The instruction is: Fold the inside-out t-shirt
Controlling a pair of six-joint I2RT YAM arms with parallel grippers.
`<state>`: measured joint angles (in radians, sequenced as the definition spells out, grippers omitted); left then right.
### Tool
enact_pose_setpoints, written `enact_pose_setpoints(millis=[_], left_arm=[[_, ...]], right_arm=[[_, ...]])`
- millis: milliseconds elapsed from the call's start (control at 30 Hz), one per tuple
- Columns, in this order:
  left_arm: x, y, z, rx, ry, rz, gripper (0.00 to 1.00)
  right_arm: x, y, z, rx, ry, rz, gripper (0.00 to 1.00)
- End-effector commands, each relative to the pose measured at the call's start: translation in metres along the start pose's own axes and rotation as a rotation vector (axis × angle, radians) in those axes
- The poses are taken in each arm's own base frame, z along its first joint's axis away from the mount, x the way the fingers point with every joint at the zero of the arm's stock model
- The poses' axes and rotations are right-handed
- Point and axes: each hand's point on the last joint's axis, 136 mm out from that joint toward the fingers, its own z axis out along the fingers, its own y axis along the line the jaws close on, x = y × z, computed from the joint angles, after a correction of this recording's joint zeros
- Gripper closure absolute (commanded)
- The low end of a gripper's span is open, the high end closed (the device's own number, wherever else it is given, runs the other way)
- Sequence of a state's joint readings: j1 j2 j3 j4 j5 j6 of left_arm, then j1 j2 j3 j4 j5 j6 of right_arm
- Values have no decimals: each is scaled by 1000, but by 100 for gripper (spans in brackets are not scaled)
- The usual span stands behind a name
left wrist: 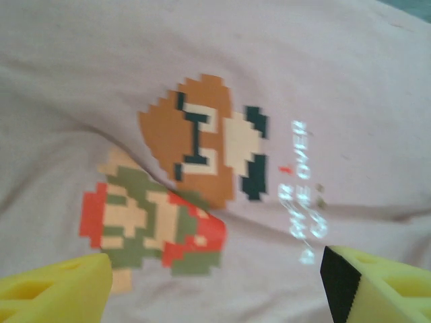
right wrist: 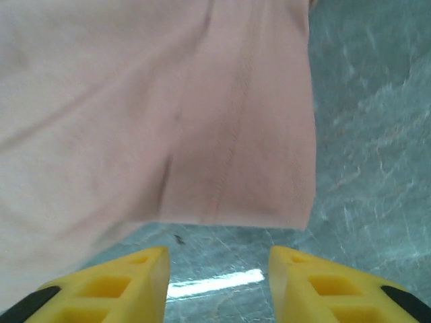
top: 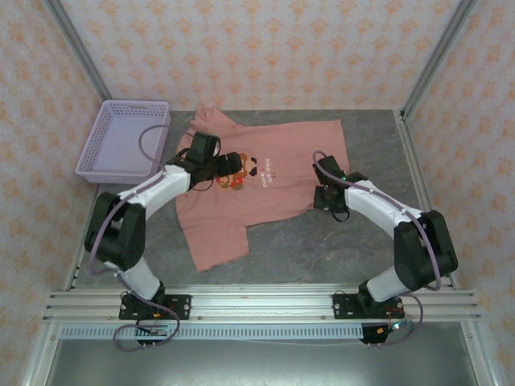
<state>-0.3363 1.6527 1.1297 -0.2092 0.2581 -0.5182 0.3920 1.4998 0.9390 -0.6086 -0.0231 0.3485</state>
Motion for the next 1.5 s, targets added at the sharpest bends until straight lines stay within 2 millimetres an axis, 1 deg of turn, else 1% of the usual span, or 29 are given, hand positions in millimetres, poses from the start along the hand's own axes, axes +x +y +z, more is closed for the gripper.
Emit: enact_pose_setpoints(millis=[0, 100, 200, 333, 433, 533, 600, 667, 767, 800, 833, 967, 1033, 1233, 1333, 1400, 1467], left_arm=[[42, 2, 7, 4, 94, 12, 17], [60, -1, 15, 11, 132, 29, 17], [69, -7, 24, 31, 157, 40, 18], [79, -29, 33, 77, 185, 81, 18], [85, -50, 37, 114, 196, 122, 18], [94, -75, 40, 162, 209, 184, 20], [100, -93, 42, 197, 214, 244, 22], [109, -106, 47, 216, 226, 300, 26], [122, -115, 61, 208, 249, 373, 33], [129, -111, 71, 177, 270, 397, 36], [132, -110, 75, 161, 282, 422, 38], [154, -114, 85, 128, 329, 569, 44], [165, -108, 90, 78, 353, 633, 48], [187, -80, 93, -2, 421, 675, 71], [197, -64, 92, -31, 456, 682, 83], [203, -55, 90, -49, 477, 689, 94], [207, -48, 88, -57, 489, 693, 100]], right_arm=[[2, 2, 13, -4, 5, 55, 60], [-6, 14, 19, -46, -6, 62, 61], [-11, 21, 27, -57, 3, 54, 61], [-11, 22, 35, -47, 12, 44, 61], [-12, 21, 41, -32, 14, 41, 62], [-14, 18, 44, -12, 13, 35, 69], [-15, 14, 45, 5, 12, 32, 77], [-16, 11, 45, 9, 11, 35, 83], [-17, 8, 42, 6, 7, 41, 90], [-17, 8, 41, 0, 7, 45, 93], [-17, 7, 40, -5, 9, 47, 94], [-18, 5, 32, -38, 10, 73, 95], [-19, 2, 29, -46, 13, 84, 95], [-18, -16, 28, 3, 26, 82, 95], [-18, -24, 27, 28, 38, 82, 95], [-17, -29, 25, 37, 40, 85, 95], [-16, -33, 23, 47, 44, 87, 95]])
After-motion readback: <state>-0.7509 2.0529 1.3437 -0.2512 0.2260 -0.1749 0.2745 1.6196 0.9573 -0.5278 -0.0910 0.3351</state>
